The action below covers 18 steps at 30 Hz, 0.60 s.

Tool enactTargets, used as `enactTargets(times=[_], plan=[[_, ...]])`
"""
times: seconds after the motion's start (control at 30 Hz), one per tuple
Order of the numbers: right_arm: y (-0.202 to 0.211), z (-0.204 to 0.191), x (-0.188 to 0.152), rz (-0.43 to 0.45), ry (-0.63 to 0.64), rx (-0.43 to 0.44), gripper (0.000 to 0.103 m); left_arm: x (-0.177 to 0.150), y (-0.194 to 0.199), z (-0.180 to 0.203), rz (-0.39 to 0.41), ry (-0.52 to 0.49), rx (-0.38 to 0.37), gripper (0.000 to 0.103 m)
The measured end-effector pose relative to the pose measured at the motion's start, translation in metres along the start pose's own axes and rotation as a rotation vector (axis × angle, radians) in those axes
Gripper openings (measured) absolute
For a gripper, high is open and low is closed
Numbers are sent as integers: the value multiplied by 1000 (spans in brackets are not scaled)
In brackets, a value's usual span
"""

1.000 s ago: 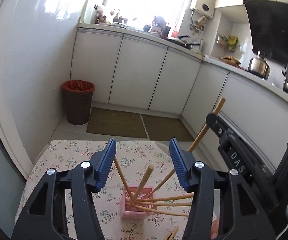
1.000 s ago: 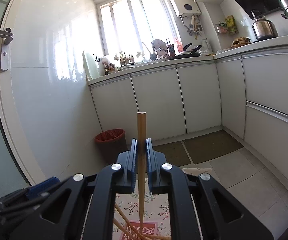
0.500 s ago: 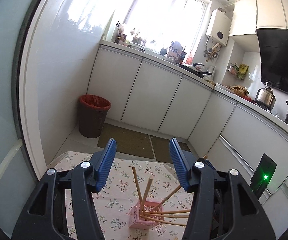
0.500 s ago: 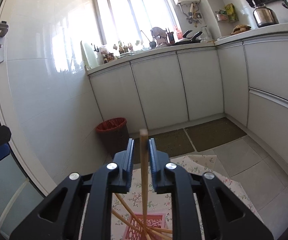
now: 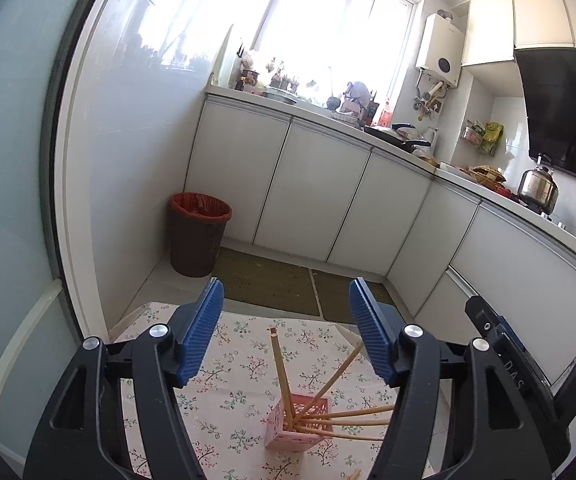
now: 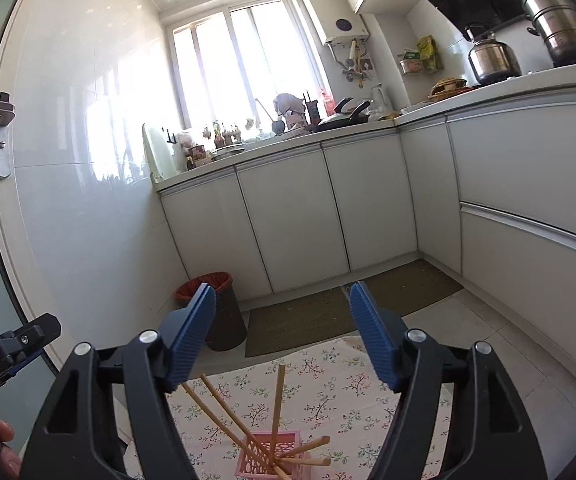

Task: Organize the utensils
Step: 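Lower both chopsticks into the pink basket and open both tools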

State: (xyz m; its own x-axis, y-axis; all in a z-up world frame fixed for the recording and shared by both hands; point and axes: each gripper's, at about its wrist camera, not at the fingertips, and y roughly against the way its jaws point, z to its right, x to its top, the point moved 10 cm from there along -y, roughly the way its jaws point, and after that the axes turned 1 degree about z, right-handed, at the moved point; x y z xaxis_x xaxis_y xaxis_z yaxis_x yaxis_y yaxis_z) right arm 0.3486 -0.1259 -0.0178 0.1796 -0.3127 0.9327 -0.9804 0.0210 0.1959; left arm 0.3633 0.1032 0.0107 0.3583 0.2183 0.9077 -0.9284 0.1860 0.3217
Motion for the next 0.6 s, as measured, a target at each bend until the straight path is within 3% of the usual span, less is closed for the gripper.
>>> enactTargets(times=[0.3,0.37,0.6], plan=[[34,22,16,34,-1,-95,96,-3,25,13,27,-28,33,90],[39,26,17,40,2,-107,96,-4,29,14,31,-32,43,95],[55,44,10,2,-3,-133,96,-19,30,18,0,-74,79,96]])
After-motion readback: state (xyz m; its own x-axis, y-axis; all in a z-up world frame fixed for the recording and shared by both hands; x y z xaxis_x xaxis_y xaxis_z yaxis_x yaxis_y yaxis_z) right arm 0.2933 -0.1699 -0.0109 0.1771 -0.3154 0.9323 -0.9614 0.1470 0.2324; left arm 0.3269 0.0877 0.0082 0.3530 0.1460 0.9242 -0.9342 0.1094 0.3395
